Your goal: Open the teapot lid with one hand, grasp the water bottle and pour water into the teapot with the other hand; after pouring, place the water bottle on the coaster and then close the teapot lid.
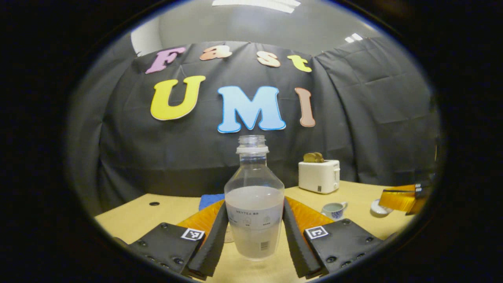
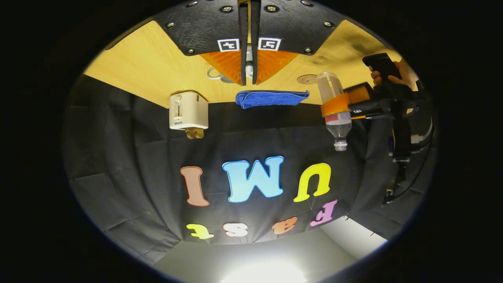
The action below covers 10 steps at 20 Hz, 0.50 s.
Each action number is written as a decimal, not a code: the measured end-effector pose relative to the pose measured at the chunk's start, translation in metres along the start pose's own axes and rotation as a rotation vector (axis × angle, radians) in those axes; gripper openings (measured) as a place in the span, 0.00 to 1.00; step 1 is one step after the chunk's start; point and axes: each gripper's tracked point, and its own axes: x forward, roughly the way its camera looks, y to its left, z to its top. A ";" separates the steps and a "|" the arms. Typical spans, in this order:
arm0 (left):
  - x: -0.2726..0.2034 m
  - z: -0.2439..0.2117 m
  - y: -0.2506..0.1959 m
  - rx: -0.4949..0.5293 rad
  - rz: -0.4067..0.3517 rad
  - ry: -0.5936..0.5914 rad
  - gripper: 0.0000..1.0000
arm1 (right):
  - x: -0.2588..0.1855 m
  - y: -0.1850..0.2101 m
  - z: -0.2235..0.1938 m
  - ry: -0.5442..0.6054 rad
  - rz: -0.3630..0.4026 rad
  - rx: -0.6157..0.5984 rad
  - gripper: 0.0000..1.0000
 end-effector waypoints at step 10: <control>0.075 -0.033 0.067 0.013 0.108 0.028 0.83 | 0.012 -0.005 -0.018 0.043 0.005 -0.025 0.03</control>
